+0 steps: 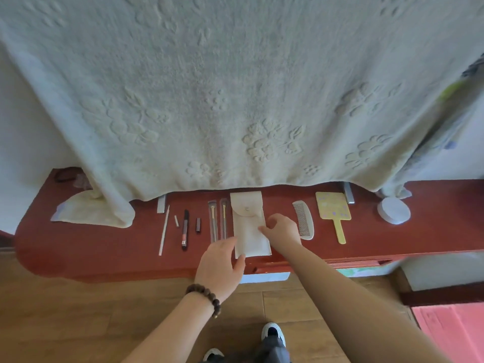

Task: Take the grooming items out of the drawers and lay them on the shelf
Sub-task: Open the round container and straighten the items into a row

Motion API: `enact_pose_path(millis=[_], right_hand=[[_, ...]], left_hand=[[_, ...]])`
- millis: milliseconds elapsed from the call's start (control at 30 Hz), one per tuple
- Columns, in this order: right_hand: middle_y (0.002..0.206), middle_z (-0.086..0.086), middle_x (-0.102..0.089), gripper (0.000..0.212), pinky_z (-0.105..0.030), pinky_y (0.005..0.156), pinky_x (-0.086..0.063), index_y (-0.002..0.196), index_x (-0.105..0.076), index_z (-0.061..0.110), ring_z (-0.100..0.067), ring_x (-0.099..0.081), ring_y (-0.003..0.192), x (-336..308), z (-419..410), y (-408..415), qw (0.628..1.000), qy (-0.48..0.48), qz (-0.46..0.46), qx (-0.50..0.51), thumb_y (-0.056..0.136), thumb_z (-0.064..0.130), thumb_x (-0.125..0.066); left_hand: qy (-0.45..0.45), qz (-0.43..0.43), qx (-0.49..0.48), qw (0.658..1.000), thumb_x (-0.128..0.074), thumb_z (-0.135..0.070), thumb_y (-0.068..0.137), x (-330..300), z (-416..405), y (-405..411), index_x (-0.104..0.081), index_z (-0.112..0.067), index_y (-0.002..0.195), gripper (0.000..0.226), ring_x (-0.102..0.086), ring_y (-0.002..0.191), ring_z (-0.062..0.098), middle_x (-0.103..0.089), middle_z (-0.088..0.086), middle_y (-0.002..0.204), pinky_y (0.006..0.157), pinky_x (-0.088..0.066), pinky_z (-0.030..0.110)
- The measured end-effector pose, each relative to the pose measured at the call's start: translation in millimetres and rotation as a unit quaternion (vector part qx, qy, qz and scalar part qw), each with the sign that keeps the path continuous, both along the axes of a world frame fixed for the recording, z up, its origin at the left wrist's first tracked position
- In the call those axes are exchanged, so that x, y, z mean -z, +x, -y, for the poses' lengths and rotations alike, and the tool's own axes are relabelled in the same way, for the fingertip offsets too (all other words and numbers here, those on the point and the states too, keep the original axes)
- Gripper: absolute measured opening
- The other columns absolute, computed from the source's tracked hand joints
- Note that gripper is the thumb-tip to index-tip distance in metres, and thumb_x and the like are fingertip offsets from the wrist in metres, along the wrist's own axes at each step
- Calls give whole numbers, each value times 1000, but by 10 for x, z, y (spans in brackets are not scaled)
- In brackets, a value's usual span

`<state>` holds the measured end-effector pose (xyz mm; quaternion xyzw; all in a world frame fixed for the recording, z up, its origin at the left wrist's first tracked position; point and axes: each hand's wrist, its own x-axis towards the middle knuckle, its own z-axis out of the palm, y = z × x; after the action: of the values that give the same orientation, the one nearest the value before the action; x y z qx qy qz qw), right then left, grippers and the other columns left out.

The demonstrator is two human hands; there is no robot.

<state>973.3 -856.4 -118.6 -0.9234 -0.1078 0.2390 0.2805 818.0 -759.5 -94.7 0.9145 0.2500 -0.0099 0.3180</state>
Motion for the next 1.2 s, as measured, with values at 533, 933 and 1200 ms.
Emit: enact_pose_path(millis=[533,933,1200], right_hand=[[160,0,7,72,-41,120,-6,152,-11,19,-20,11,147,268,1684,612,981,-119,117,-96,94,52,-40],[160,2,11,70,-44,119,9,151,2,21,-15,16,146,437,1609,644,960,-141,130,-203,96,55,-24],[160,-1,8,68,-43,118,7,152,-6,24,-17,13,147,352,1710,787,970,-72,157,-172,96,55,-29]], left_hand=[[122,-72,199,970,-45,-38,96,236,1122,1219,-20,-13,150,63,-5,148,24,-7,7,161,120,-15,44],[168,-202,146,954,-31,-49,99,467,1362,1387,3,-16,152,72,4,149,21,8,5,162,121,-6,45],[162,-172,101,966,-36,-44,99,434,1384,1413,-7,-17,153,67,1,149,21,-1,4,162,121,-7,45]])
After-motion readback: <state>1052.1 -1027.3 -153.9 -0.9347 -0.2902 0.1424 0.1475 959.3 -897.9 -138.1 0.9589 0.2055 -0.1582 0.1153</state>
